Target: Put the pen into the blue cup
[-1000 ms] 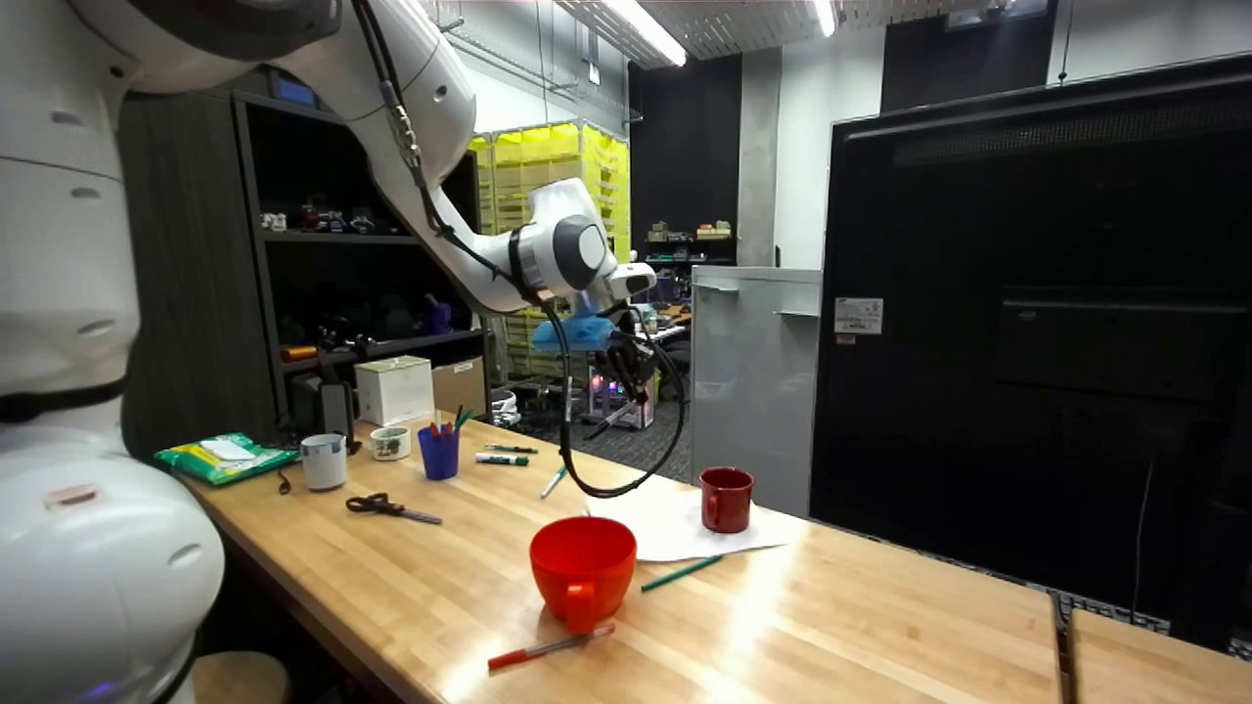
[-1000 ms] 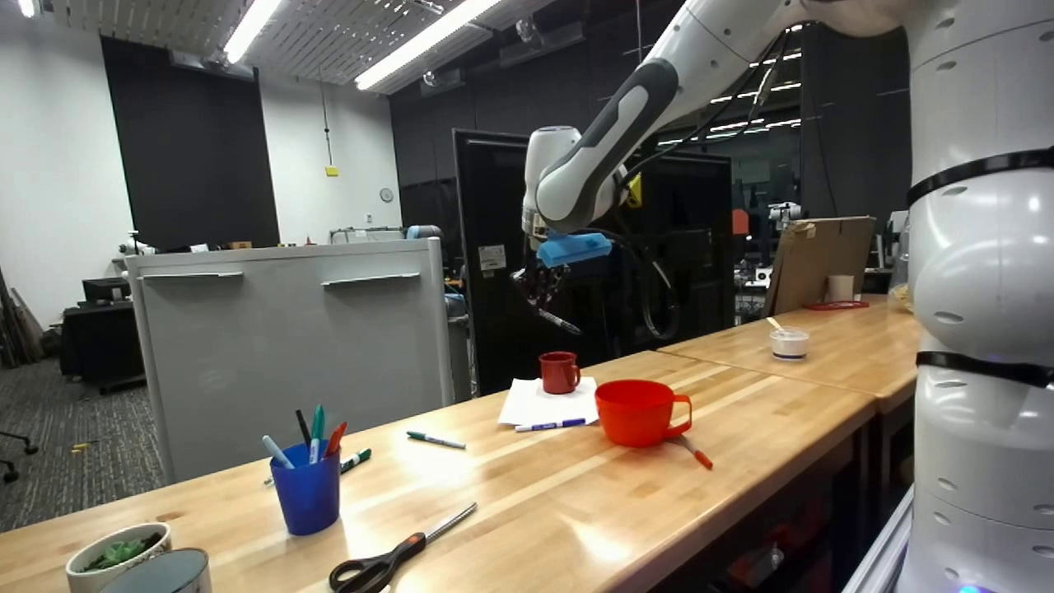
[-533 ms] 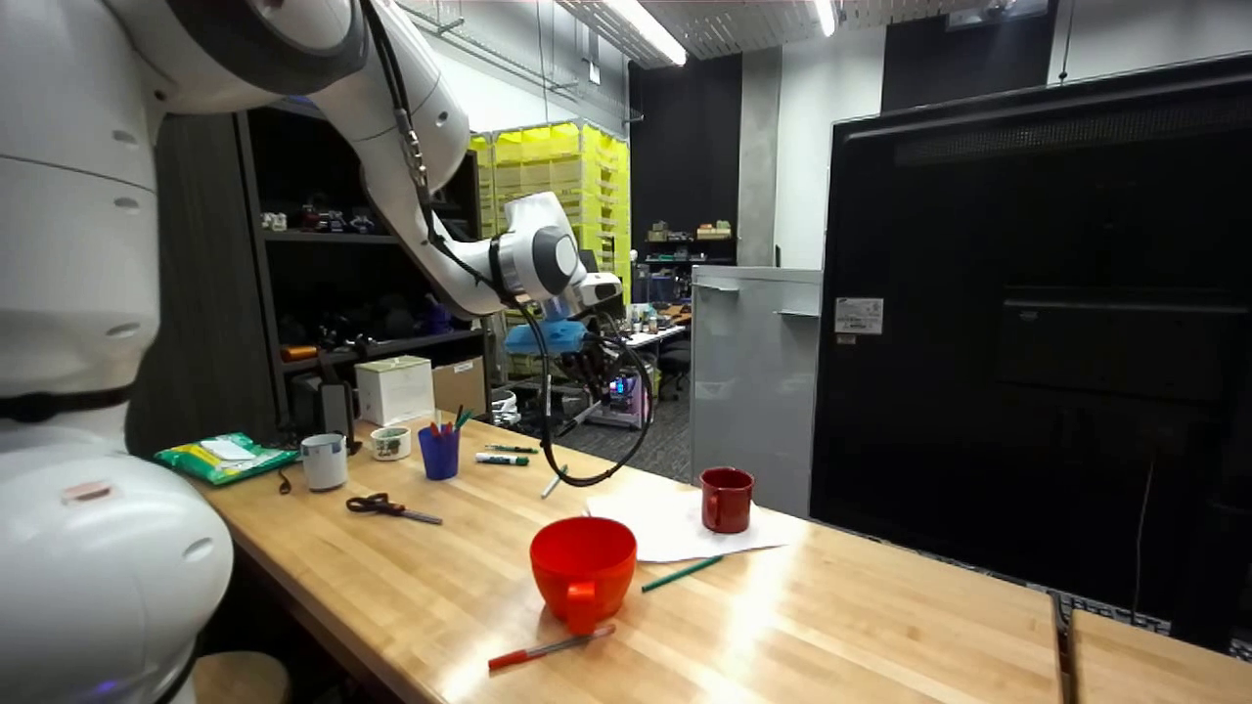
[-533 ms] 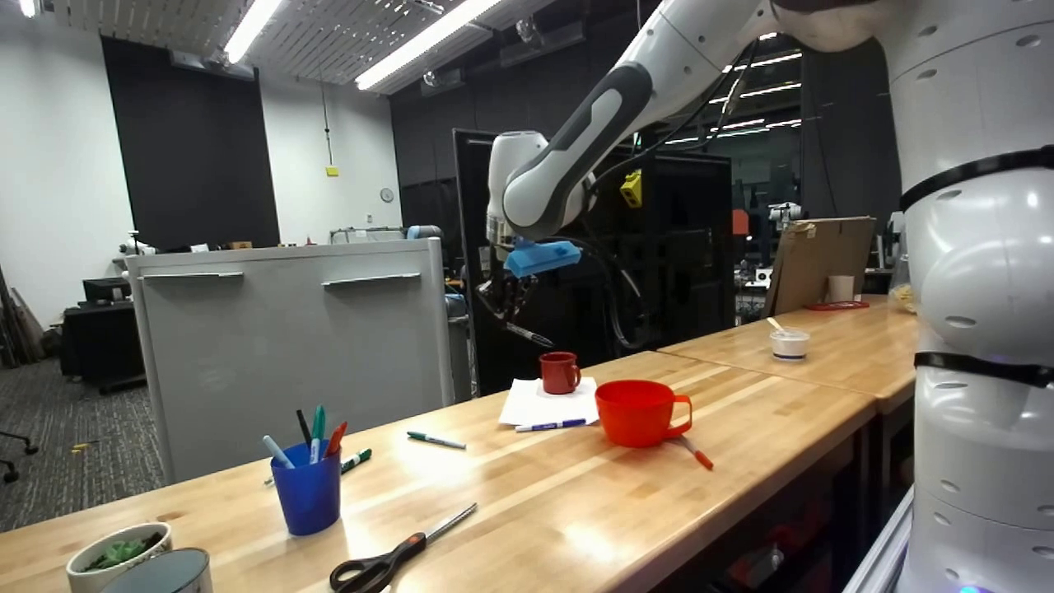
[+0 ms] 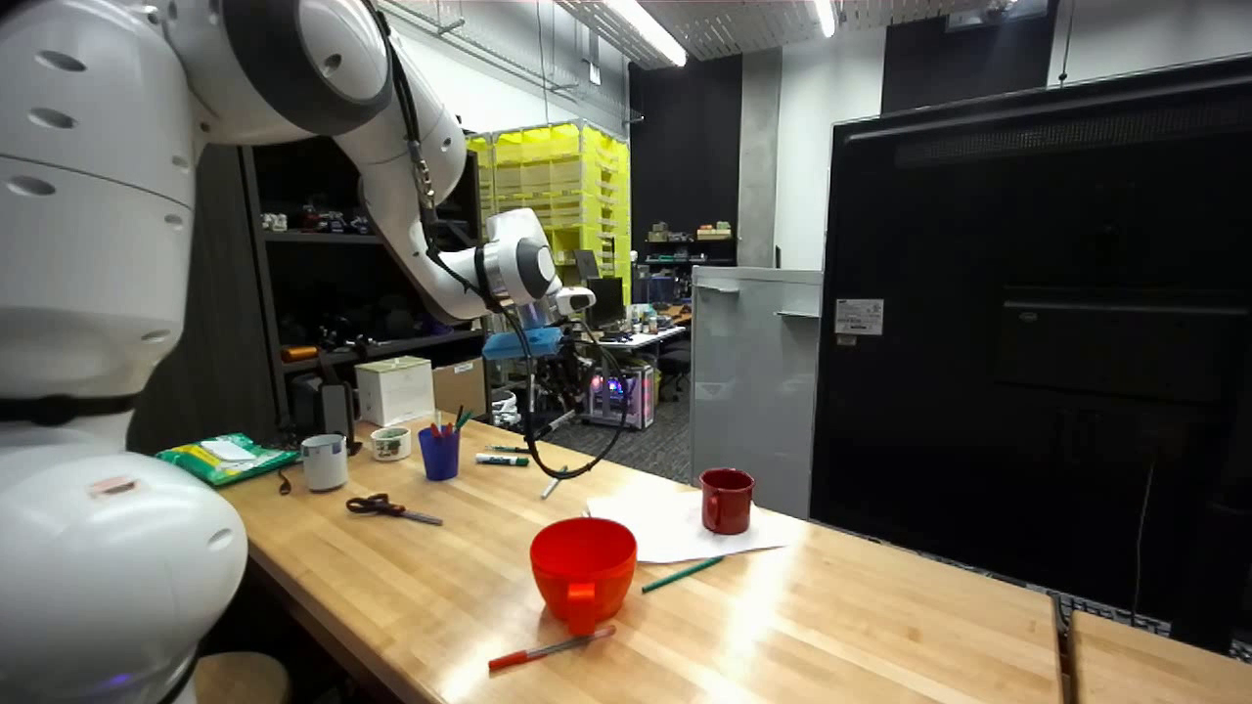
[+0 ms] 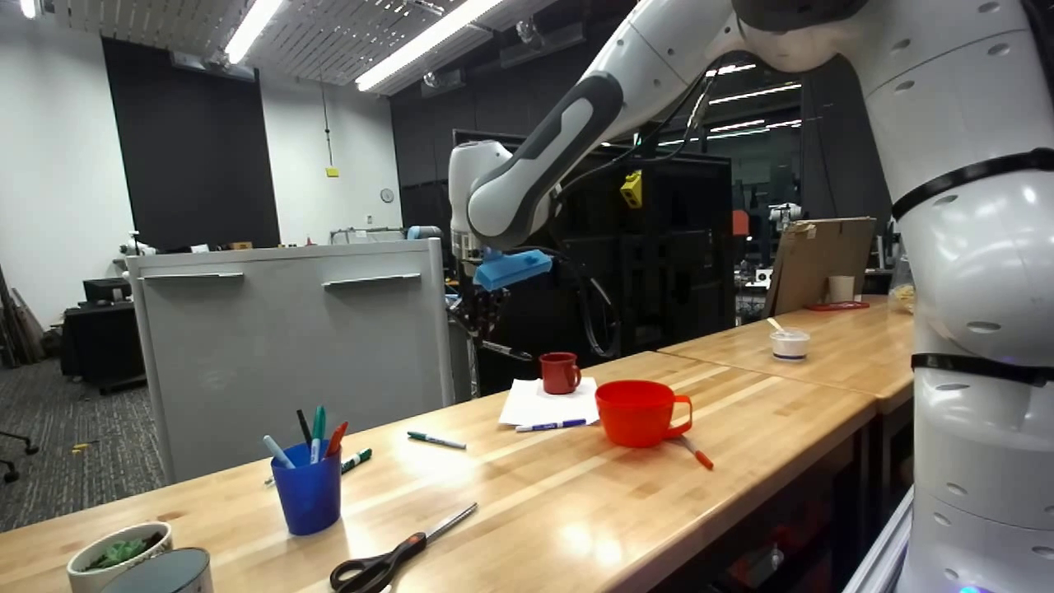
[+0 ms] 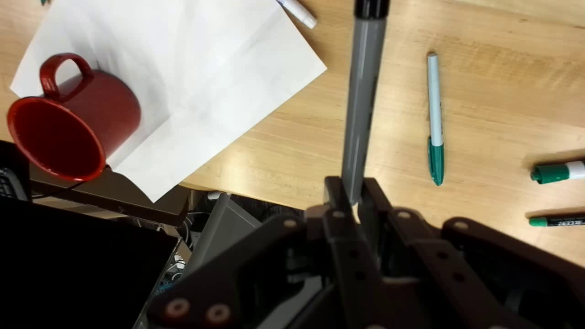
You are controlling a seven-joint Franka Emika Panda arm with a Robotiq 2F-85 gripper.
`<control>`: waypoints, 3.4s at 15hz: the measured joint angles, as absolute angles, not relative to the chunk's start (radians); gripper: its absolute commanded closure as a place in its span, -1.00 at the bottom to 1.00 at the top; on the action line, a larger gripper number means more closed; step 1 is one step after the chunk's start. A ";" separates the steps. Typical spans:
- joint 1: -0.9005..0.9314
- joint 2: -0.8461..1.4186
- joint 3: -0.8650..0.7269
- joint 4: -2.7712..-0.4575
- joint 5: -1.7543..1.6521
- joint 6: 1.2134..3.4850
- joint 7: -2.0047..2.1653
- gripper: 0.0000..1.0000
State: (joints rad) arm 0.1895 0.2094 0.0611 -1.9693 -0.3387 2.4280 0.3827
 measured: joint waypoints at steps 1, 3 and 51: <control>0.199 0.221 0.061 -1.956 -0.341 2.422 0.383 0.74; 0.210 0.237 0.062 -1.937 -0.357 2.421 0.382 0.74; 0.558 0.816 0.074 -0.980 -0.340 2.276 0.444 0.94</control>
State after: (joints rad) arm 0.5582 0.8158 0.0740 -0.9797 -0.3402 2.2755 0.4440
